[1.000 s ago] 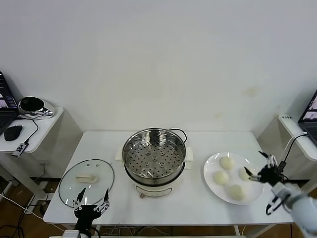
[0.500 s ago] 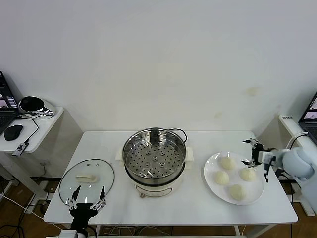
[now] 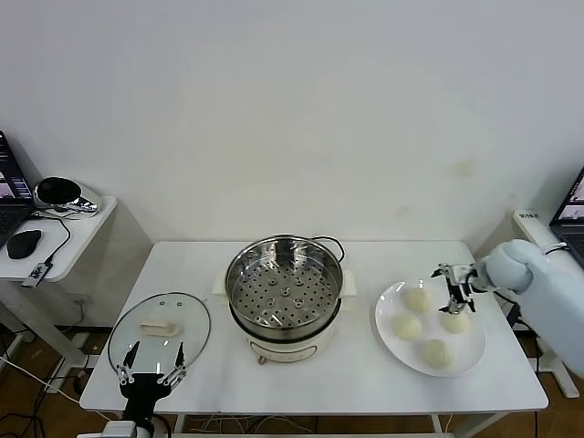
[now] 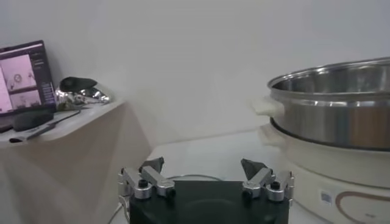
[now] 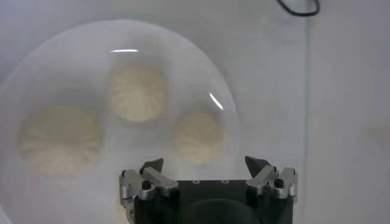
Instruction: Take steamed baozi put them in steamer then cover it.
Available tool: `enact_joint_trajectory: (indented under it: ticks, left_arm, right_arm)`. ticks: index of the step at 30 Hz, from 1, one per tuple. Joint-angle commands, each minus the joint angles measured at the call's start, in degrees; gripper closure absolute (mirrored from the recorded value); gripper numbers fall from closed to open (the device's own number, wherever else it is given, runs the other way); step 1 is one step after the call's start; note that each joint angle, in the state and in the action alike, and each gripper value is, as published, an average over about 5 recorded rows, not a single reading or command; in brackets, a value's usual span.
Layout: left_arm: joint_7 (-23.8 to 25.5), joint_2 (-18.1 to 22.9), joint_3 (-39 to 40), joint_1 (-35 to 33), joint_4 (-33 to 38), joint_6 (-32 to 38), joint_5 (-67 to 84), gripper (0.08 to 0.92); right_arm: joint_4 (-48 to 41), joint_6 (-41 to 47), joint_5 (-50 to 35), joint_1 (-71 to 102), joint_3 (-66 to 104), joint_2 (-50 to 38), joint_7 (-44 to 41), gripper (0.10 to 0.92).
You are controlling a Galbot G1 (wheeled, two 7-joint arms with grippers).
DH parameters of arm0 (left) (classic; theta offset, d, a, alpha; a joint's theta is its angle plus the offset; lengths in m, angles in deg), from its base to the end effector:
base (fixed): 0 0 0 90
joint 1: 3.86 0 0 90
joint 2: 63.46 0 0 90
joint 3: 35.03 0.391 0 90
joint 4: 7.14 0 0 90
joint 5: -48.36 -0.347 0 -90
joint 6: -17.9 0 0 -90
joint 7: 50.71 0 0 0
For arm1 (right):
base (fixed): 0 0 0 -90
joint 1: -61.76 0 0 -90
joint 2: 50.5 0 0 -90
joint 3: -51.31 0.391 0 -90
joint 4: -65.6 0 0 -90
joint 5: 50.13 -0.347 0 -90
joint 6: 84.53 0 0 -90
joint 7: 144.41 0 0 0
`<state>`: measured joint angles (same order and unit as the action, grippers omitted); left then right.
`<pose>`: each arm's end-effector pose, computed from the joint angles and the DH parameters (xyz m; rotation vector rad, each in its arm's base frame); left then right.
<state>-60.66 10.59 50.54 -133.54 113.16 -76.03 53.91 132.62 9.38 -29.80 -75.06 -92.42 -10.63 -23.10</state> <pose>0.1014 0.0816 -0.3456 0.1313 -2.9166 -0.2903 0.5196 -0.2390 -0.2284 1.1323 -1.4983 1.5138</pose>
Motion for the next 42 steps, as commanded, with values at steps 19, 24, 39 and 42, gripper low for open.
enact_joint_trajectory:
  ticks: [19, 24, 39, 42]
  left_arm:
    - [0.12, -0.80, -0.92, 0.45, -0.76, 0.54, -0.02, 0.177]
    - [0.08, -0.78, -0.96, 0.51, -0.72, 0.64, 0.02, 0.177]
    - [0.41, -1.11, -0.77, 0.03, 0.17, 0.66, 0.66, 0.177]
    - [0.55, -1.24, -0.44, 0.10, 0.43, 0.63, 1.28, 0.177]
  right_arm:
    - [-16.43, -0.69, 3.06, -5.62, -7.36, 11.39, 1.04, 0.242]
    - [-16.45, -0.69, 2.99, -5.74, -7.61, 11.40, 1.11, 0.338]
    - [-1.58, 0.23, -7.64, -13.49, -15.93, 2.20, -0.59, 0.465]
    - [3.37, 0.33, -12.69, -19.64, -19.51, -1.44, -1.16, 0.465]
